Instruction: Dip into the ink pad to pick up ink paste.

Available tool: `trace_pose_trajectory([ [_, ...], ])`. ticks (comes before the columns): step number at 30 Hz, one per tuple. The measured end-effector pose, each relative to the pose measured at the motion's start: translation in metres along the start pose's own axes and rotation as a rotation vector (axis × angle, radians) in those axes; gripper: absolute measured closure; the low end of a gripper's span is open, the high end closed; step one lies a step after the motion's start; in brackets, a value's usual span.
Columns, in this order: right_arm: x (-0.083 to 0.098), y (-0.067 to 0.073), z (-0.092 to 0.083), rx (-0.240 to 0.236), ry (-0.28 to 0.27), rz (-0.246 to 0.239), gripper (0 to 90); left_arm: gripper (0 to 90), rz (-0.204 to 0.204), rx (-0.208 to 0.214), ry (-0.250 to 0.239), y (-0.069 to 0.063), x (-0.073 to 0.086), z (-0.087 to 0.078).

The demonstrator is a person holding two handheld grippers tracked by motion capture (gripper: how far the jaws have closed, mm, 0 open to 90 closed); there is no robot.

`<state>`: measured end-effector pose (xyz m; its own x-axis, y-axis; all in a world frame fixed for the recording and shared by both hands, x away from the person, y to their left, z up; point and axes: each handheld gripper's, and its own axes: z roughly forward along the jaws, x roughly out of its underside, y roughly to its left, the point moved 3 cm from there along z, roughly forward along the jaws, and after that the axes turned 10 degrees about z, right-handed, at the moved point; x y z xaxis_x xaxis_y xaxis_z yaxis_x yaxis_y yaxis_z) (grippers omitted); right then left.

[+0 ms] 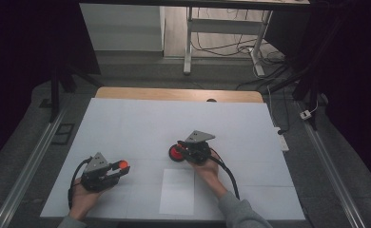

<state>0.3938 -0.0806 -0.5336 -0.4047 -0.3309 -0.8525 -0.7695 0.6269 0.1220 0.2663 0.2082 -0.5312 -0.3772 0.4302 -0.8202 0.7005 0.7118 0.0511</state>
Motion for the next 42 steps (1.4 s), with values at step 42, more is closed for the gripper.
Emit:
trace_pose_trajectory([
  [42, 0.010, -0.002, 0.005, 0.006, 0.028, -0.033, 73.2, 64.8, -0.005, 0.004, 0.002, -0.001, 0.001, 0.000],
])
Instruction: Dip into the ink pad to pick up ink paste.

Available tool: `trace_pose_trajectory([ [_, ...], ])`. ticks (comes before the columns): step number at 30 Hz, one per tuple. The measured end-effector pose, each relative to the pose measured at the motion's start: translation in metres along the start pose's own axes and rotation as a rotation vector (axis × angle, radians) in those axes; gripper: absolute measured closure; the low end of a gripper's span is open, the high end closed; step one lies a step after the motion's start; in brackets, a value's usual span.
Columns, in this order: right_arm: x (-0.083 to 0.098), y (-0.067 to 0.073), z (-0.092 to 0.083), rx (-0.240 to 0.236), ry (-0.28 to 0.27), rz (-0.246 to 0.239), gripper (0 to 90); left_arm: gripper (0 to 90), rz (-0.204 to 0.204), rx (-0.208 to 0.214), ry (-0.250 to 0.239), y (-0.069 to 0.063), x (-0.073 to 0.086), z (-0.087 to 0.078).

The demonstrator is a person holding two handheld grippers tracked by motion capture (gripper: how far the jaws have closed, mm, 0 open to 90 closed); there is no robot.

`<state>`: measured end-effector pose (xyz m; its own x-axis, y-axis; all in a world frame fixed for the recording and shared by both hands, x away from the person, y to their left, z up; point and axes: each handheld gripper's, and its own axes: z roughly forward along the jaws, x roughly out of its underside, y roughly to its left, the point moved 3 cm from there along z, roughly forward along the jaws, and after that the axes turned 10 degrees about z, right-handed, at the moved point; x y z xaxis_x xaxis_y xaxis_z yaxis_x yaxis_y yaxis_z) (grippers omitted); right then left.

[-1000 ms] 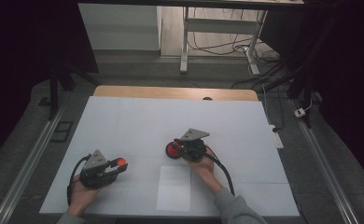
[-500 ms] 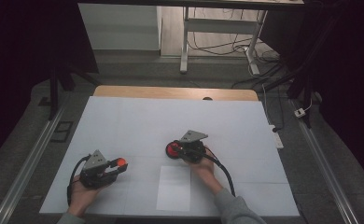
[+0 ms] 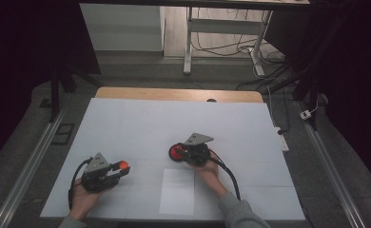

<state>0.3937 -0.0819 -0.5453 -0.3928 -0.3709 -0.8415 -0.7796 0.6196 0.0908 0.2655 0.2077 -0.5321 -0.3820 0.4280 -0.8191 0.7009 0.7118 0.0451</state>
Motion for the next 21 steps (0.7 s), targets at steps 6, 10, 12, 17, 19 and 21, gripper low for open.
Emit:
trace_pose_trajectory([
  [6, 0.0007, 0.0001, 0.0003, -0.002, -0.012, 0.002, 73.2, 64.8, 0.001, 0.001, 0.000, -0.0004, 0.0000, 0.0000],
  [10, 0.0008, 0.0001, 0.0003, -0.002, -0.012, 0.001, 73.2, 64.8, 0.000, 0.001, 0.000, -0.0003, 0.0000, 0.0000],
  [12, 0.0008, 0.0001, 0.0004, -0.001, -0.012, 0.001, 73.2, 64.8, 0.001, 0.001, 0.001, -0.0003, 0.0000, 0.0001],
  [17, 0.0010, 0.0002, 0.0004, -0.001, -0.013, 0.002, 73.2, 64.8, 0.001, 0.000, 0.001, -0.0004, -0.0001, 0.0001],
  [19, 0.0009, -0.0001, 0.0005, -0.002, -0.013, 0.001, 73.1, 64.8, 0.001, 0.000, 0.000, -0.0003, -0.0001, -0.0001],
  [21, 0.0009, -0.0001, 0.0005, -0.001, -0.013, 0.001, 73.2, 64.8, 0.000, 0.000, 0.001, -0.0001, 0.0000, 0.0001],
])
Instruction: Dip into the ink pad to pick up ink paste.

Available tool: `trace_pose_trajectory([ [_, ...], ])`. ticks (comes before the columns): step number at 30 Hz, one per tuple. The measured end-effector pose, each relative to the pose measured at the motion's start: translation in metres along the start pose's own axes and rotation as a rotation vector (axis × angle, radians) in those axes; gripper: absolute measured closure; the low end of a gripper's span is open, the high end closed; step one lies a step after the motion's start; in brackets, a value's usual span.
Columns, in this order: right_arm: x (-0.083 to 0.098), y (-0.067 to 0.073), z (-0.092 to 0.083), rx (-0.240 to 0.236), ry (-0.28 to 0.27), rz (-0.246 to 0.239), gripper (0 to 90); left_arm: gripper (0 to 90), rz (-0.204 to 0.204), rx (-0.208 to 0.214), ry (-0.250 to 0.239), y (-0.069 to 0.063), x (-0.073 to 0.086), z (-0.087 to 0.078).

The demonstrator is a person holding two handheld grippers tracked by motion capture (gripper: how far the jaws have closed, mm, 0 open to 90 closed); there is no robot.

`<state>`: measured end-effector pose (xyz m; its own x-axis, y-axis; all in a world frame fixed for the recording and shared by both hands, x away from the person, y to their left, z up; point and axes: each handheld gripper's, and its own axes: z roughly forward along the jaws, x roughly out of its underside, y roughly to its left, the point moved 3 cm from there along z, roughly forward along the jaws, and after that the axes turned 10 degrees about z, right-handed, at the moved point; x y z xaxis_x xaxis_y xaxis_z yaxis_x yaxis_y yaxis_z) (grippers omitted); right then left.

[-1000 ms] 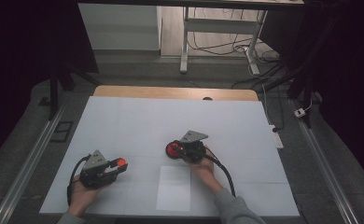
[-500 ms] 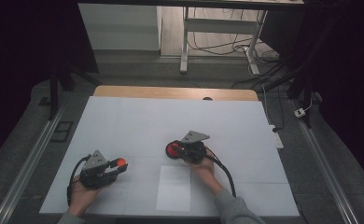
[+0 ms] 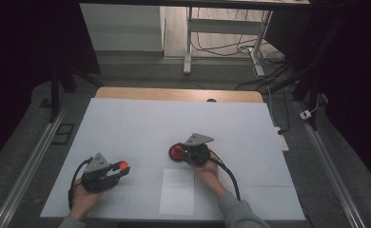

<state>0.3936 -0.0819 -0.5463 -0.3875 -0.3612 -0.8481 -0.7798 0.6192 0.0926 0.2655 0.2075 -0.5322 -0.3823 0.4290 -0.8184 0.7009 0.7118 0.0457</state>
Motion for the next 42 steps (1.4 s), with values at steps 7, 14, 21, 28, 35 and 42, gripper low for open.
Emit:
trace_pose_trajectory([
  [7, 0.000, 0.000, 0.000, -0.003, 0.003, 0.005, 73.1, 64.8, 0.001, -0.001, -0.002, 0.000, 0.000, 0.000],
  [14, -0.003, 0.000, 0.000, -0.005, 0.020, -0.001, 72.9, 64.8, 0.000, -0.002, 0.000, 0.001, 0.000, 0.000],
  [21, -0.013, -0.001, -0.013, -0.036, -0.049, 0.031, 72.8, 64.7, -0.006, -0.007, -0.004, 0.004, 0.001, 0.000],
  [28, -0.018, -0.004, -0.024, -0.048, -0.076, 0.059, 72.7, 64.6, -0.003, -0.007, -0.007, 0.004, 0.001, -0.001],
  [35, -0.025, -0.009, -0.037, -0.054, -0.109, 0.068, 72.7, 64.6, -0.006, -0.009, -0.007, 0.005, 0.001, -0.001],
  [42, -0.027, -0.009, -0.043, -0.067, -0.121, 0.072, 72.7, 64.6, -0.015, -0.012, -0.014, 0.005, 0.002, -0.003],
])
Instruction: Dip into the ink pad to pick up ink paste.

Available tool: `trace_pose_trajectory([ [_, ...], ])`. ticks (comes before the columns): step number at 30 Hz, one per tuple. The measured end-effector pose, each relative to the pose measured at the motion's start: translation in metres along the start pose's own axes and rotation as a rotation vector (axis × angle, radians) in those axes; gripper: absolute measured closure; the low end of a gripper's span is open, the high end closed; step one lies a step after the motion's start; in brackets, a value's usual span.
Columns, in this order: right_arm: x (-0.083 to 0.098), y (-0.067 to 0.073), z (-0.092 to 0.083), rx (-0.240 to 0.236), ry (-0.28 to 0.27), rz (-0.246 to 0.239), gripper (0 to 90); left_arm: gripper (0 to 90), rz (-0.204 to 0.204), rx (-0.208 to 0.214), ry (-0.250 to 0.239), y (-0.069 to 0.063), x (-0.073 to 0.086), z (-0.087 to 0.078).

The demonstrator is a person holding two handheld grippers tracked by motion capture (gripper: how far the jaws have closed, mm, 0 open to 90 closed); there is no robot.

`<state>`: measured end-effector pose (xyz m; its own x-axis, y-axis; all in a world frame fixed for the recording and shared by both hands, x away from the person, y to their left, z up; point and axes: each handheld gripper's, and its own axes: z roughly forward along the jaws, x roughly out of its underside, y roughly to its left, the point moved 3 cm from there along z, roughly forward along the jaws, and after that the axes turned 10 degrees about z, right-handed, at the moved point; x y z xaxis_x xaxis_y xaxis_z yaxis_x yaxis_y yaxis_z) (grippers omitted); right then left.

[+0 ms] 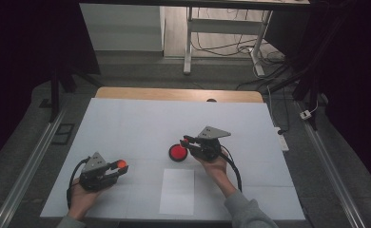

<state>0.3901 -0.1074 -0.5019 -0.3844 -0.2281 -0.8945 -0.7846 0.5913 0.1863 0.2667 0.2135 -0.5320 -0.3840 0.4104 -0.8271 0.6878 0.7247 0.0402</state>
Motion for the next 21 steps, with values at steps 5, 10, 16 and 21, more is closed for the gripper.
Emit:
trace_pose_trajectory([
  [5, 0.000, 0.001, -0.005, -0.009, 0.004, -0.005, 72.6, 64.6, -0.010, 0.001, 0.001, 0.003, 0.003, -0.001],
  [10, -0.001, 0.000, -0.011, -0.014, 0.001, 0.002, 72.6, 64.6, -0.013, 0.000, -0.005, 0.003, 0.003, -0.001],
  [16, -0.001, 0.003, -0.018, -0.017, -0.006, 0.002, 72.6, 64.6, -0.004, 0.003, -0.003, 0.002, 0.001, 0.000],
  [21, 0.000, 0.005, -0.024, -0.018, -0.011, 0.002, 72.6, 64.6, 0.000, 0.006, -0.002, 0.000, 0.001, 0.001],
])
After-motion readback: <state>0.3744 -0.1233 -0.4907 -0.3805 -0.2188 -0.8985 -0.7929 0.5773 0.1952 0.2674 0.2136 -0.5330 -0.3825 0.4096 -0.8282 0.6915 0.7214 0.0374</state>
